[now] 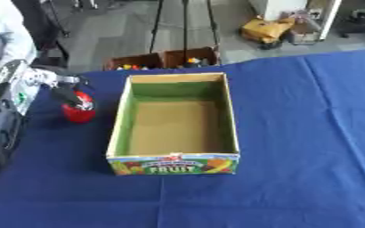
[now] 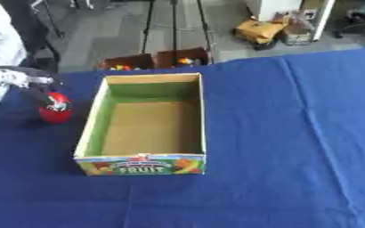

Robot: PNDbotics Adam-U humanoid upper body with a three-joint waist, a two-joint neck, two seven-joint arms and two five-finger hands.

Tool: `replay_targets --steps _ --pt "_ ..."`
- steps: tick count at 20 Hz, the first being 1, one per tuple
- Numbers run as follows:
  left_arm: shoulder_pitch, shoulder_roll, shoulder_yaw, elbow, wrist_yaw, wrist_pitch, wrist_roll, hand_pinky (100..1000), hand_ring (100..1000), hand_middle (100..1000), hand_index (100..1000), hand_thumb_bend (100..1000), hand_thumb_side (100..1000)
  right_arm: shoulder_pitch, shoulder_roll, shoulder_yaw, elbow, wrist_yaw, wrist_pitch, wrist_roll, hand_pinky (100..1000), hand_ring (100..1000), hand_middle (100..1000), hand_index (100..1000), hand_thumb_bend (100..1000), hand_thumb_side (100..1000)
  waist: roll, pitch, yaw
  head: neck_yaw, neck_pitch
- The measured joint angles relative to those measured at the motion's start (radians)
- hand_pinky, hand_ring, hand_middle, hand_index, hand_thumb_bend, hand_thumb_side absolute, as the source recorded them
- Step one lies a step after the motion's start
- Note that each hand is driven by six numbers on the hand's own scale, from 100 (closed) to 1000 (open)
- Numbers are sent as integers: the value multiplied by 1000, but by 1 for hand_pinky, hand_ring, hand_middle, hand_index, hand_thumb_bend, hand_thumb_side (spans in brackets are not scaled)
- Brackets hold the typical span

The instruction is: Pick up objects on the table and place them in the box.

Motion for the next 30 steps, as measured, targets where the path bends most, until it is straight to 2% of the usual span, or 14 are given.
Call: replay_targets --steps 5,7,10,15,17,19,21,25,30 --pt "0 5 3 6 8 6 -6 848 938 1000 1000 179 611 0 1 0 0 3 4 -4 728 774 628 826 100 917 0 12 -1 7 -1" --pt "0 7 6 6 21 8 -8 830 934 1000 1000 197 639 0 2 0 0 5 5 -5 728 774 625 826 100 914 0 13 -2 10 -1" --pt "0 8 11 5 48 9 -9 851 958 1000 1000 231 676 0 4 0 0 8 7 -7 728 774 621 825 100 910 1 17 -3 12 -1" --pt "-4 18 13 4 56 16 -16 866 974 1000 1000 294 683 0 9 0 0 9 9 -10 728 774 615 822 100 906 7 18 -2 16 -1" --pt "-5 22 11 4 43 17 -17 849 957 1000 1000 266 648 0 9 0 0 9 11 -11 727 774 615 822 100 904 7 18 -1 17 -1" --pt "-5 23 9 6 29 18 -18 807 907 1000 1000 196 588 0 9 0 0 9 13 -13 728 775 614 822 100 902 7 18 -1 17 -1" --pt "-5 25 8 9 20 17 -17 799 914 1000 1000 165 559 0 9 0 0 9 14 -14 728 775 613 821 100 899 7 18 -1 18 -1" --pt "-5 26 8 24 23 12 -12 788 925 1000 1000 155 572 0 10 0 0 9 18 -18 729 775 610 820 100 892 8 19 0 18 -1" --pt "-5 26 1 42 42 2 -2 728 873 1000 1000 143 560 0 12 -1 0 9 23 -24 728 775 607 814 100 886 9 20 1 18 -3"
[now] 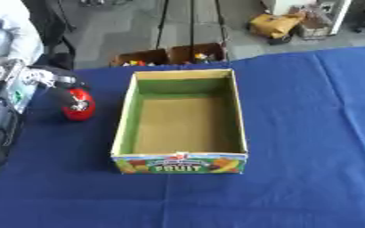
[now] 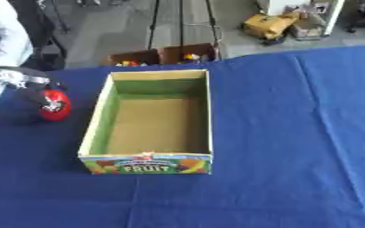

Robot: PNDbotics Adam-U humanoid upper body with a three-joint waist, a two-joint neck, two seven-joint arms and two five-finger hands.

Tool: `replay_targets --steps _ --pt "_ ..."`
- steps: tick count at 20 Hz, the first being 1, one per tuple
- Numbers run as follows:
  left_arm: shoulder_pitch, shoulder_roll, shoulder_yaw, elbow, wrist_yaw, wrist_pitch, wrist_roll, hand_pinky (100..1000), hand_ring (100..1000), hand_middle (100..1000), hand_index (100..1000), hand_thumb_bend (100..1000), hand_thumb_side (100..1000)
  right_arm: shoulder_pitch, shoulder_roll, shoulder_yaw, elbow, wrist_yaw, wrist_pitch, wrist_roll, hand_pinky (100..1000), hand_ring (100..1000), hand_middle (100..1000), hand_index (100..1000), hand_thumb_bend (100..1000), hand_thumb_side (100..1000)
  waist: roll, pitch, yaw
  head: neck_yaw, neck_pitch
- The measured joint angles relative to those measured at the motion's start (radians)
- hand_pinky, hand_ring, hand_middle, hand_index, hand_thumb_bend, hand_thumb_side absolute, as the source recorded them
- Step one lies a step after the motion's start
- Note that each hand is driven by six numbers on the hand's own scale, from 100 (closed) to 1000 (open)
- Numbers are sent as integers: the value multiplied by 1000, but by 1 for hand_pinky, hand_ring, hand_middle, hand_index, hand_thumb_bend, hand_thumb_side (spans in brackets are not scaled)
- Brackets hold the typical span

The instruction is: Pick up objects on the table and place them in the box.

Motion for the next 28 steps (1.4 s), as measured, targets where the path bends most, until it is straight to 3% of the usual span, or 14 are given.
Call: replay_targets --steps 6,11,14,23,28 --pt "0 4 -5 7 -2 -6 6 626 855 1000 1000 136 529 0 6 -2 0 0 7 -7 727 771 603 805 100 876 0 4 0 0 -5" --pt "0 4 -5 7 -12 -6 6 623 851 1000 1000 100 491 0 6 -5 0 0 11 -11 725 768 601 801 100 870 0 5 0 0 -7" --pt "6 8 -5 16 -16 -6 6 654 860 1000 1000 196 603 -1 6 -5 0 0 12 -12 723 766 598 799 100 865 0 8 0 0 -7" --pt "9 12 -6 25 -21 -18 18 637 830 1000 967 287 691 -1 14 -5 0 0 22 -22 721 765 581 794 100 840 4 14 0 3 -7" --pt "9 13 -6 32 -10 -20 20 620 857 1000 1000 199 598 -1 15 -5 0 0 26 -26 721 765 574 790 100 829 7 16 -3 5 -7"
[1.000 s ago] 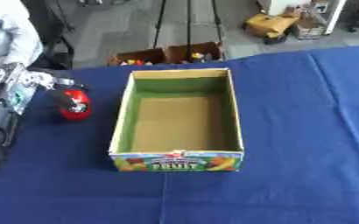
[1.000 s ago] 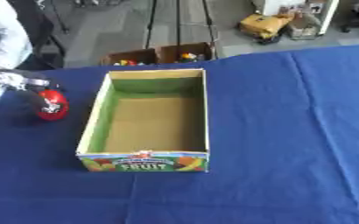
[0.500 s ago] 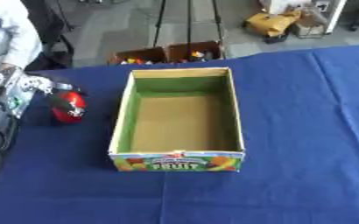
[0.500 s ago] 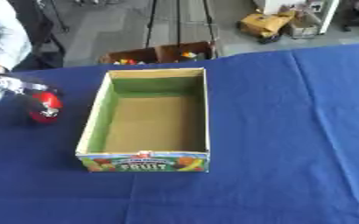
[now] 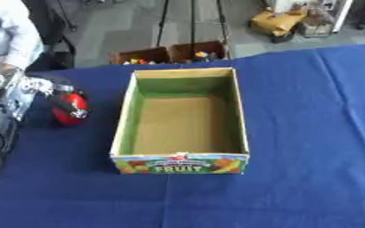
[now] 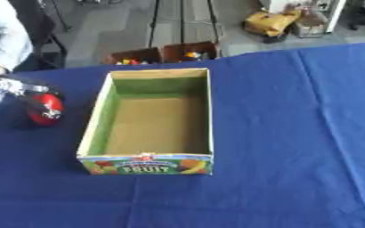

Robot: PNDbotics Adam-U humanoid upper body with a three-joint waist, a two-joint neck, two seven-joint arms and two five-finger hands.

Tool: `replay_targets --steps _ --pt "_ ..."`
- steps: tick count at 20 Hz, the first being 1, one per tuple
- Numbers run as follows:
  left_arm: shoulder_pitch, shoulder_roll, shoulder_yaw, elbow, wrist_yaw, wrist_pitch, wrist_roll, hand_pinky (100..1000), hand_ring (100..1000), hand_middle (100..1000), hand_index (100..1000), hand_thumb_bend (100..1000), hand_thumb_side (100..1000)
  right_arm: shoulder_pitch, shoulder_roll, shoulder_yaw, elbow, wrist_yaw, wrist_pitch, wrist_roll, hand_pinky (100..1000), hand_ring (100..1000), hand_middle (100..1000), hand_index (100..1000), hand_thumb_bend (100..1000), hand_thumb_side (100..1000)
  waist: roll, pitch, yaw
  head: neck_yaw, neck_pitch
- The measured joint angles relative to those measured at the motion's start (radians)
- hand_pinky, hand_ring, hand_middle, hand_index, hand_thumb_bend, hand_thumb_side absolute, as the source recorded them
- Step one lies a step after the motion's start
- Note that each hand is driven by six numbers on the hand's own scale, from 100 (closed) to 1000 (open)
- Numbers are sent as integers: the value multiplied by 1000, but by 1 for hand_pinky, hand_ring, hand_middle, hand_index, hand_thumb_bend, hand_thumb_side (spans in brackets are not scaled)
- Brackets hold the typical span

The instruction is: Pick up objects on the table and place them in the box.

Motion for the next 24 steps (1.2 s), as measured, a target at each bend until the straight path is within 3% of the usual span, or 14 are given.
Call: replay_targets --steps 2,3,7,16,24 --pt "0 1 0 5 6 1 -1 595 861 1000 1000 157 562 0 0 0 0 0 2 -2 721 764 572 788 100 824 2 0 0 0 0" --pt "0 1 0 7 9 1 -1 575 858 1000 1000 100 502 0 0 0 0 0 3 -3 721 761 568 785 100 817 3 0 0 0 0" --pt "0 8 -4 16 18 2 -2 579 856 1000 1000 100 457 -4 0 0 0 0 8 -8 720 758 567 782 100 812 4 0 -1 0 0" --pt "-5 13 -12 30 26 -2 2 500 810 990 996 100 488 -7 0 -1 0 0 18 -18 717 753 561 772 100 798 5 0 -1 0 0" --pt "-5 17 -12 30 22 6 -6 494 772 818 800 100 424 -7 5 -1 0 1 25 -25 719 750 551 770 100 794 8 2 -1 0 0"
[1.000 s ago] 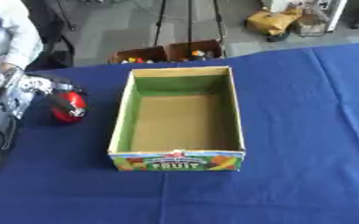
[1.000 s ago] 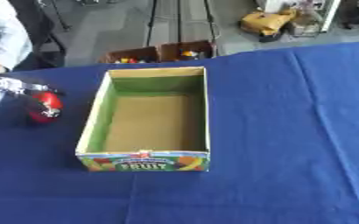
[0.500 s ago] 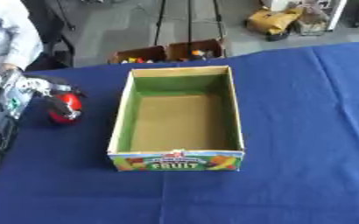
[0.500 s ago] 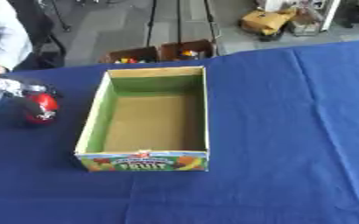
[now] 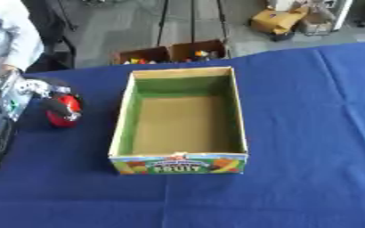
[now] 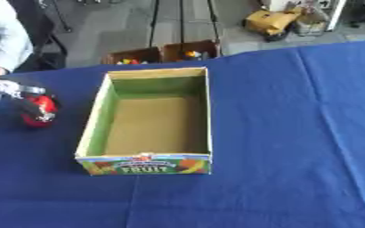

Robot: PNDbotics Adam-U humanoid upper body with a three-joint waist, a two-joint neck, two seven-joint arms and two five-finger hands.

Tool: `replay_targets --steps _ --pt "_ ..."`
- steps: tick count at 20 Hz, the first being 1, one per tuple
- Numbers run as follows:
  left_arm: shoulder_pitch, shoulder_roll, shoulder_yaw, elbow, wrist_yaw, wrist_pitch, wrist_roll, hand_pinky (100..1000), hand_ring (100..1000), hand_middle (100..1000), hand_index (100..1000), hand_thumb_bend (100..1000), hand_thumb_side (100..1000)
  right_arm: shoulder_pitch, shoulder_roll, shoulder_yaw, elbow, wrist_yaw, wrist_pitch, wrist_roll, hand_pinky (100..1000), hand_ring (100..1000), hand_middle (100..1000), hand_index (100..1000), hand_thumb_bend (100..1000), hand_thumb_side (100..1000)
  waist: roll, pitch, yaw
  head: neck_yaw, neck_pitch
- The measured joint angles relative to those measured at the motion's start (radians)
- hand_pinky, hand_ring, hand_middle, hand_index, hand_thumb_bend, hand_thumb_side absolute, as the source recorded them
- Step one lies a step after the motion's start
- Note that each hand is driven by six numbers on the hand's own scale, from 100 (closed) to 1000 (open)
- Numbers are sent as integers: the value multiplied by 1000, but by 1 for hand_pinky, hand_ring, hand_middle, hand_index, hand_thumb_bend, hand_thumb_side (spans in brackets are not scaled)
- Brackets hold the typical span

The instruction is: Pick up objects on the table and place them in the box.

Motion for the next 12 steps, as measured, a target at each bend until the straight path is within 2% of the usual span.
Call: replay_targets --steps 9,12 --pt "0 1 8 -3 0 10 -10 467 779 734 692 100 340 0 4 -1 0 0 5 -5 720 743 544 765 100 786 1 0 0 3 0" --pt "1 1 13 -9 8 18 -18 439 764 669 678 100 324 0 5 -3 0 0 5 -5 721 741 543 764 100 785 0 1 1 3 0"
